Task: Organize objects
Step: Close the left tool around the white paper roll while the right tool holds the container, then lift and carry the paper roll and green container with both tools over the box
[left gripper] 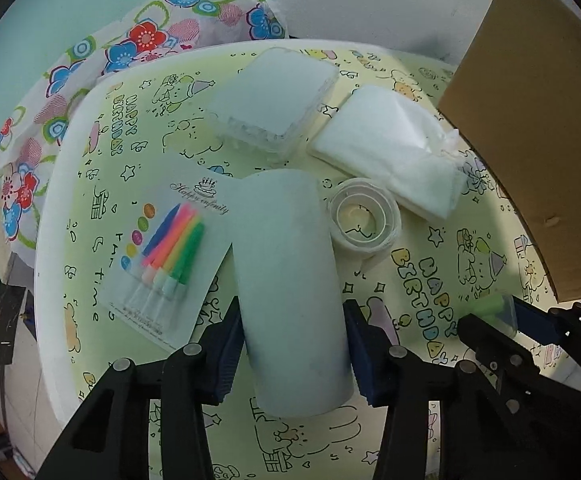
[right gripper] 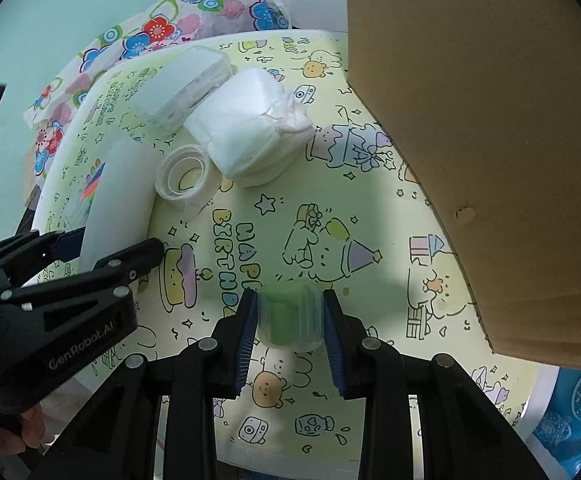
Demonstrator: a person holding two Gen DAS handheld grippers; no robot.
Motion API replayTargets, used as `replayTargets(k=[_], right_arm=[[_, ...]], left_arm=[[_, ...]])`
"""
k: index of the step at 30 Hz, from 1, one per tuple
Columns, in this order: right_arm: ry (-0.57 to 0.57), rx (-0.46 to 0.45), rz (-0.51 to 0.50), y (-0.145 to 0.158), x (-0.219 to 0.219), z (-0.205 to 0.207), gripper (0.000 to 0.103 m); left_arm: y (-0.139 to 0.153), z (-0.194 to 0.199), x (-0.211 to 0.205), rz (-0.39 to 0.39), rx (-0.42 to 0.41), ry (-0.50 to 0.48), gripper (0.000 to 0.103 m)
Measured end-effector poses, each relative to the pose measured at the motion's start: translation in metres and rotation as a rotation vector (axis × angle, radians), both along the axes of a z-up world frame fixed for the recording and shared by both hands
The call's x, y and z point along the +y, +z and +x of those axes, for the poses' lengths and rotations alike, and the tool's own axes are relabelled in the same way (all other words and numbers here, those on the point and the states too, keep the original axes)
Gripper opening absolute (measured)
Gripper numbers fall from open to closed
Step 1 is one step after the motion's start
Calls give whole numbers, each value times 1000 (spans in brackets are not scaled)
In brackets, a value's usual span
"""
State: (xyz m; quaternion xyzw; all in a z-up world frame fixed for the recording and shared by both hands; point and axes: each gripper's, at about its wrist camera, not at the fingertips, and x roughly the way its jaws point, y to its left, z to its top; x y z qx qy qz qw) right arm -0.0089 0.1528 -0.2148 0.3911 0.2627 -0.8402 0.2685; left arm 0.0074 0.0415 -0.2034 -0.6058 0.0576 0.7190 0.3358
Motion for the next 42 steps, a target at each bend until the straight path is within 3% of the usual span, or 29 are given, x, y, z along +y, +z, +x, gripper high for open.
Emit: replayTargets(k=[15, 20, 29, 42], right_arm=[[-18, -34, -1, 10, 9, 9, 36], [19, -6, -11, 22, 10, 23, 36], [22, -26, -99, 49, 24, 28, 35], [147, 55, -99, 79, 30, 62, 36]], left_arm=[[21, 18, -17, 52, 12, 9, 47], [26, 21, -20, 68, 6, 10, 47], [36, 31, -34, 123, -49, 68, 45], [82, 48, -43, 144, 29, 91, 45]])
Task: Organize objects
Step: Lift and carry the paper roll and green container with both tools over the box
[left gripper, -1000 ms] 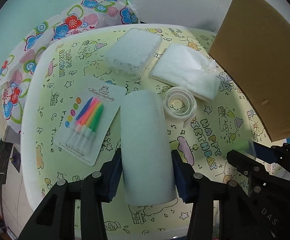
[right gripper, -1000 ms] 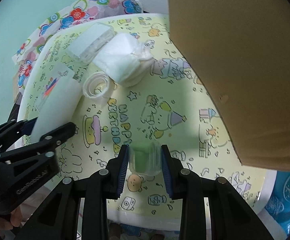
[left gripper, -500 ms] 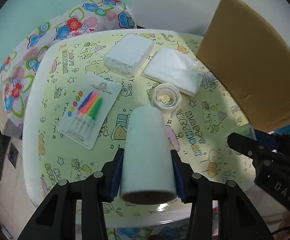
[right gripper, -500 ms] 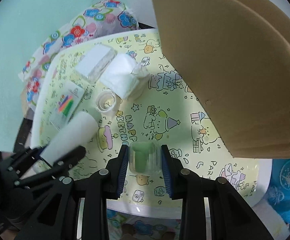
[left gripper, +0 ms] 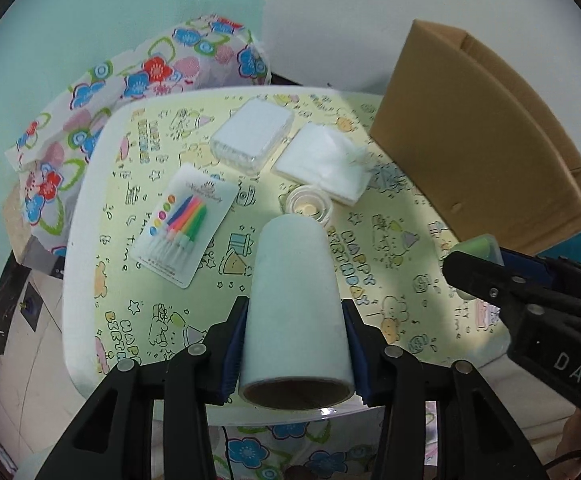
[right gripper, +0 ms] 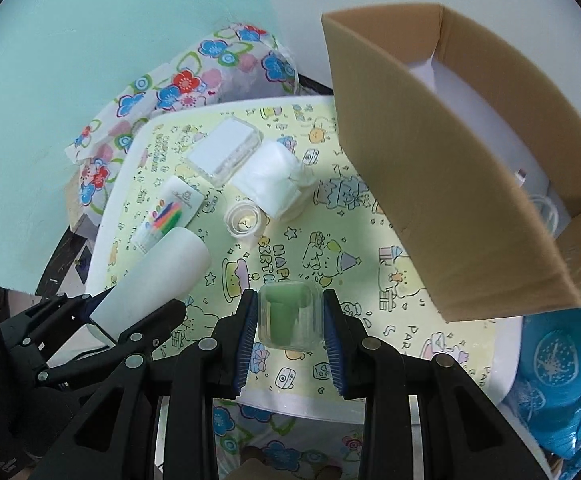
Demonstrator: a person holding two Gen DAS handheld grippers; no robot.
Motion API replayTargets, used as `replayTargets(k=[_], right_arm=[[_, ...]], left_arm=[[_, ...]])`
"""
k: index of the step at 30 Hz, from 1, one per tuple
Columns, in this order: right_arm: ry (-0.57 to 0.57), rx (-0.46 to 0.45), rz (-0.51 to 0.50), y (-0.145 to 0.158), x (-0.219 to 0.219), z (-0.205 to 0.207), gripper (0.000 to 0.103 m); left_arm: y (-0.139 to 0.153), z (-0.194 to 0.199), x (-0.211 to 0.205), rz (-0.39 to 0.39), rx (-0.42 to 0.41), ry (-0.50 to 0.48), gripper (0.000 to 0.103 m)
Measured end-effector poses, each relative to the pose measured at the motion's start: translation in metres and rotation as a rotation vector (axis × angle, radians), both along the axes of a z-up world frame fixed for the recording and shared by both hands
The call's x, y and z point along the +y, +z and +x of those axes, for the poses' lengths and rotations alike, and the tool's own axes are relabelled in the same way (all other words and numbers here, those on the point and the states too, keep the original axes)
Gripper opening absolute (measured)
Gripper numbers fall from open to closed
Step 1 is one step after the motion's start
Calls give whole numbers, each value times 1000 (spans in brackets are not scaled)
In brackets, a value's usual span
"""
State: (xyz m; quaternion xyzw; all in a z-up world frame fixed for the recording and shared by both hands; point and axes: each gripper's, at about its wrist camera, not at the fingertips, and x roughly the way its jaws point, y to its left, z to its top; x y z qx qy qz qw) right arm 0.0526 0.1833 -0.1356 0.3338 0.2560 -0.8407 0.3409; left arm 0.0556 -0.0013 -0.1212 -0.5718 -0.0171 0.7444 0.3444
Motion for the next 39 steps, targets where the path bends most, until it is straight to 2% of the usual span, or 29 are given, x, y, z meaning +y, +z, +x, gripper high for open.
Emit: replayTargets(k=[10, 23, 39], right_arm=[[38, 77, 7, 28, 25, 10, 36], [102, 119, -43, 64, 55, 14, 36], [144, 166, -77, 103, 67, 2, 36]], left_arm=[[37, 11, 3, 8, 54, -3, 45], [76, 20, 24, 37, 94, -19, 45], [129, 9, 44, 82, 162, 2, 45]])
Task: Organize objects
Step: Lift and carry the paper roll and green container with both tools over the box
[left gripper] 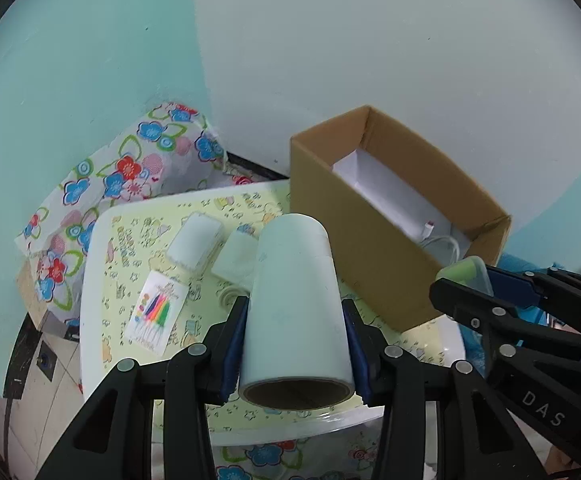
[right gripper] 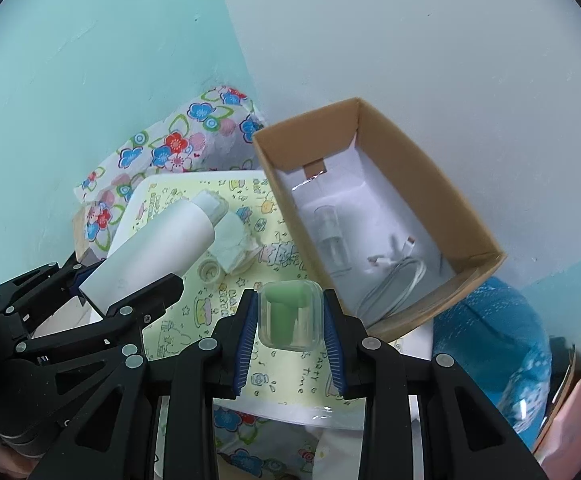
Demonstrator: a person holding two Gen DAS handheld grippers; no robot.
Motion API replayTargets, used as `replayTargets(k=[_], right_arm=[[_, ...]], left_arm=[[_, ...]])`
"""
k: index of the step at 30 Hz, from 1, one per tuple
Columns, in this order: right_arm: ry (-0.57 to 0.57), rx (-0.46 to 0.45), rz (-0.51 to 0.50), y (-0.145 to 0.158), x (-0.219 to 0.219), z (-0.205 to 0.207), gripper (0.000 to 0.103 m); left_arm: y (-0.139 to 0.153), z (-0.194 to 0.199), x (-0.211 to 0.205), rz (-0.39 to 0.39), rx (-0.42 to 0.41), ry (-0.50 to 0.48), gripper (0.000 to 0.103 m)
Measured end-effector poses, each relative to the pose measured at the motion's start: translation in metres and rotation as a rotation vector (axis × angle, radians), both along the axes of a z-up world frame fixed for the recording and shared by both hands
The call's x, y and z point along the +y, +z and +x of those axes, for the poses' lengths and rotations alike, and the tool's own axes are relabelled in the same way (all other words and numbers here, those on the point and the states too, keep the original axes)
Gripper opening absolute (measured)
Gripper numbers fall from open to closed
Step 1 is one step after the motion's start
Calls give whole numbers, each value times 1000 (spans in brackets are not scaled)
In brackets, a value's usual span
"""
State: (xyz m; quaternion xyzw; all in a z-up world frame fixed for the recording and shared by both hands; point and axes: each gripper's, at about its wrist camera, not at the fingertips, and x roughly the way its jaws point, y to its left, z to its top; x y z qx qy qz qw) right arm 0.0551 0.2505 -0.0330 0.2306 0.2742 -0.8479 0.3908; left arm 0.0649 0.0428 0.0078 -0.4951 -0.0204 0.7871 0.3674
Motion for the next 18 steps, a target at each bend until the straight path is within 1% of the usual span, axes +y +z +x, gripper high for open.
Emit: replayTargets(k=[7, 13, 18], right_arm=[[1, 23, -10, 17, 5, -14, 36], [12, 29, -27, 29, 3, -27, 36], [14, 33, -28, 31, -1, -36, 36]], left_arm=[[21, -6, 18, 12, 29, -25, 45], [30, -12, 38, 20, 41, -50, 45], [33, -20, 50, 24, 41, -48, 45]])
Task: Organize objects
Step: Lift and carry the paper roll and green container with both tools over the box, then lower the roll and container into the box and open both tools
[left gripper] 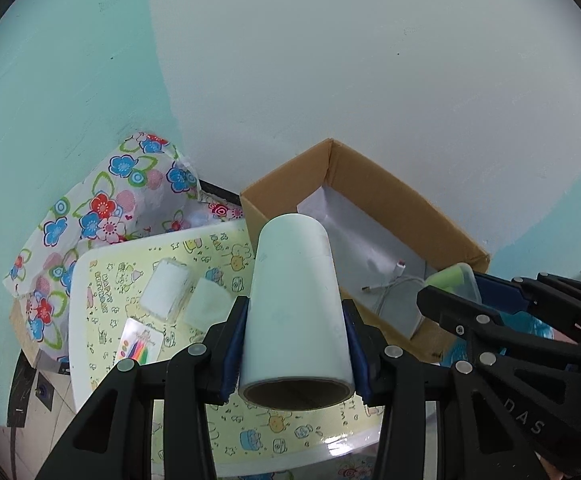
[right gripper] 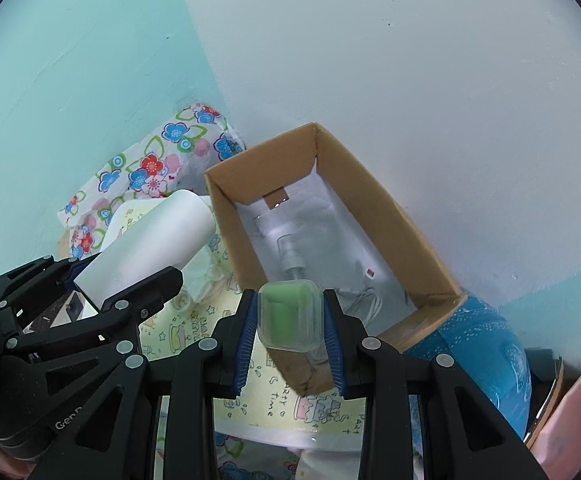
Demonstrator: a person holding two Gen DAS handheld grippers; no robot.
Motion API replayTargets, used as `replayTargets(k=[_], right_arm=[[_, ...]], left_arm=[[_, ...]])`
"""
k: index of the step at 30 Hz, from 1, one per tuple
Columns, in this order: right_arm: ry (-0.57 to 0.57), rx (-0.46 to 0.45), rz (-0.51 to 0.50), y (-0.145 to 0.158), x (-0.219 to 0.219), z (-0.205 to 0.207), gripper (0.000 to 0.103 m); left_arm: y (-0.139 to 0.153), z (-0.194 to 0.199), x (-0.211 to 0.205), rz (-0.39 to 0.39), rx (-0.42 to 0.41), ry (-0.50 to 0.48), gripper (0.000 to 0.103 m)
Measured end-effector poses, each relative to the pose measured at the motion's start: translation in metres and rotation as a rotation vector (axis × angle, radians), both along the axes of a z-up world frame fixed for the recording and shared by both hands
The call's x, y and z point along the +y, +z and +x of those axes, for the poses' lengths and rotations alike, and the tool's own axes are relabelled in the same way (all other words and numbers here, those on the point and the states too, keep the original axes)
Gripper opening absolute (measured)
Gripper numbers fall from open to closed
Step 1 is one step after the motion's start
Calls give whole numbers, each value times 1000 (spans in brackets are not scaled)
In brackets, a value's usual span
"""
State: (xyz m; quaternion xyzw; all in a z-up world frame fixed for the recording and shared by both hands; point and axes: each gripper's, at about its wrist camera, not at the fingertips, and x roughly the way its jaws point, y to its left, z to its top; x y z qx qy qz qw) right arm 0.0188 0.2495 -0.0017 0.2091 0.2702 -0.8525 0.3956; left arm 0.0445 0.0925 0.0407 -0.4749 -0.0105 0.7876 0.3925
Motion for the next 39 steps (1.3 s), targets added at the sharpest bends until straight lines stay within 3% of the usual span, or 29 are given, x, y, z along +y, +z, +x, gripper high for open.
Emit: replayTargets(k=[25, 32, 33, 35, 37, 39], right_arm=[[-12, -79, -56, 4, 4, -85, 36], [7, -96, -36, -6, -1, -88, 36], [13, -93, -33, -7, -1, -88, 36], [17, -93, -32, -8, -2, -89, 36], [16, -90, -34, -8, -1, -88, 35], [22, -88, -35, -9, -3, -87, 35]], left_arm=[[-5, -38, 75, -5, -1, -73, 45], [-23, -41, 91, -67, -49, -77, 47], [-22, -41, 91, -61, -58, -81, 48], [-21, -41, 89, -62, -61, -78, 69], [-18, -41, 85, -70, -42, -73, 77], [-14, -40, 77, -80, -11, -61, 79]])
